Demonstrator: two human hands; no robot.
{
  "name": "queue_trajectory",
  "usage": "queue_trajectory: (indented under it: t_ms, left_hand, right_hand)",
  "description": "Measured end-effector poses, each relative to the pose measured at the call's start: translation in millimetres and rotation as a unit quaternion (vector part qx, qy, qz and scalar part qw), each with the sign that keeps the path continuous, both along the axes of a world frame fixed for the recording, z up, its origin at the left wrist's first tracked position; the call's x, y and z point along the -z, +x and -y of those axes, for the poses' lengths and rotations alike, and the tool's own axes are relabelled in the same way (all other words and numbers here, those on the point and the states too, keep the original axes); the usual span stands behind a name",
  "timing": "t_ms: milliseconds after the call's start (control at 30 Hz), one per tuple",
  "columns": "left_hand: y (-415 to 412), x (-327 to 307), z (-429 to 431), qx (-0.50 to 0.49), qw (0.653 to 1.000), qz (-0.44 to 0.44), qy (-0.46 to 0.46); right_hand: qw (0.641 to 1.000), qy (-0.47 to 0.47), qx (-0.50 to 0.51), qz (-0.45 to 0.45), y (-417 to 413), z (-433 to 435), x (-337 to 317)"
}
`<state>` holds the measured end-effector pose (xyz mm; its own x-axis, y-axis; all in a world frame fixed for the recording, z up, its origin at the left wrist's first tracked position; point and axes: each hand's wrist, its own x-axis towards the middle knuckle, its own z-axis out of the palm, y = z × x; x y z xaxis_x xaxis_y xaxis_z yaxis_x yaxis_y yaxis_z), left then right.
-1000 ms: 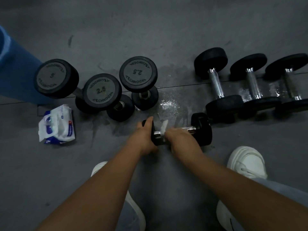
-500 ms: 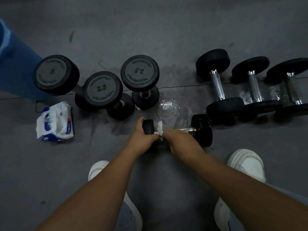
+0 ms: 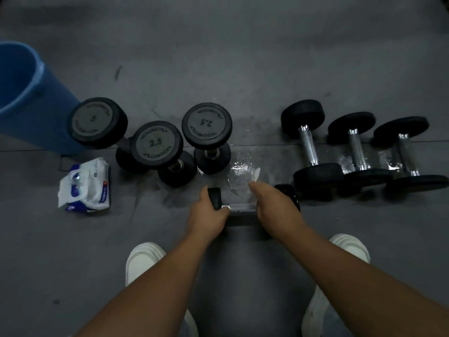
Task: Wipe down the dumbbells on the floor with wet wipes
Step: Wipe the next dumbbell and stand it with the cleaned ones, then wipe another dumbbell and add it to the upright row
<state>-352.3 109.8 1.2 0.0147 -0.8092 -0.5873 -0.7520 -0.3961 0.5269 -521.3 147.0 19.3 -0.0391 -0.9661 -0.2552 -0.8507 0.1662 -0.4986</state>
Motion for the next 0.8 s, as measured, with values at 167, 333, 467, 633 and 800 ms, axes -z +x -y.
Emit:
queue_trajectory:
  t_ms: [167,333,467,633,800]
  left_hand:
    - [-21,-48,-15,0.088,0.988,0.098,-0.076]
    - [-52,-92,-14,0.255,0.924,0.219,-0.180]
    - [-72,-107,-32,0.365,0.859,0.282,-0.222]
    - [-81,-116,-58,0.471,0.809,0.259,-0.238]
    - [-89,-106,-83,0.474,0.816,0.244,-0.224]
  right_hand:
    - [0.999,-0.017,0.034,-0.022,-15,-17,-35]
    - [0.995,-0.062,0.067,-0.036,-27,-44,-66]
    - [0.992,-0.013,0.118,-0.042,-37,-65,-83]
    - [0.982,0.046,0.168,-0.077,-38,-90,-89]
    - [0.969,0.077,0.179,-0.151,-45,-105,-101]
